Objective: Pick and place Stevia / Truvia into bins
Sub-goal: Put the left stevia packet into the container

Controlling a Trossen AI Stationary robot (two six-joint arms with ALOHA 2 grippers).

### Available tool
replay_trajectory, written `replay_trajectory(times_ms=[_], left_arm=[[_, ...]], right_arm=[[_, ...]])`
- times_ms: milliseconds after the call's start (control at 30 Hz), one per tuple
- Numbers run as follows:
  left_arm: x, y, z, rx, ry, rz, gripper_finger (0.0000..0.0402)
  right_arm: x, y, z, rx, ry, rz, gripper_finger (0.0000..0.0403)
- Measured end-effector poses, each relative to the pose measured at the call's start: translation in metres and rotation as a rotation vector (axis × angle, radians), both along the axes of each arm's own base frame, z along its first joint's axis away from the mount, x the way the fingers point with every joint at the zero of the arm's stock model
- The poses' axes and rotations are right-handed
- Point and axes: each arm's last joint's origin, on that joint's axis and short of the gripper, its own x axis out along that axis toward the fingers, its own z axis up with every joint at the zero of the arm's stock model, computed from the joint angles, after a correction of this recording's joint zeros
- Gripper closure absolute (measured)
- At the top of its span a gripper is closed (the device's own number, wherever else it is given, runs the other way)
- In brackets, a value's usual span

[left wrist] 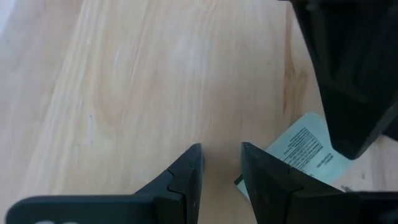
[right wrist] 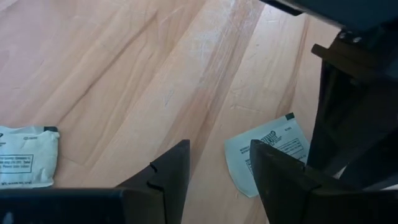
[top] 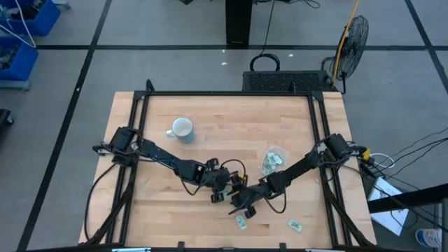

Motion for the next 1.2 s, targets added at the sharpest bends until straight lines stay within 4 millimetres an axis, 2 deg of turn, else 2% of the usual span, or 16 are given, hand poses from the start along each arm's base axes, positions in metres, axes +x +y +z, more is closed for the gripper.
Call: replay_trajectory(times_ms=[333,533,700,900,1200], left_arm=[[-0.01,-0.012,0.012,0.183,-0.016,-0.078,0.0284],[-0.015,-0.013,0.034,0.203,-0.069,-0.022,0.0284],[-0.016,-0.019,0.033,0.145,-0.069,-0.049,0.0284],[-0.013,-0.025,0.023,0.125,-0.063,-0.051,0.0284],[-0.01,-0.021,0.006,0.139,-0.013,-0.043,0.0284]], right_arm=[[0.0,0.0,0.0,0.0,-0.002,-0.001,0.0243],[0.0,0.0,0.0,0.0,-0.003,-0.002,0.0243],[0.0,0.0,0.0,0.0,-0.003,-0.002,0.0243],[0.0,0.0,0.0,-0.001,-0.004,-0.003,0.0243],[0.001,-0.003,0.0,-0.012,-0.002,-0.006,0.0243]])
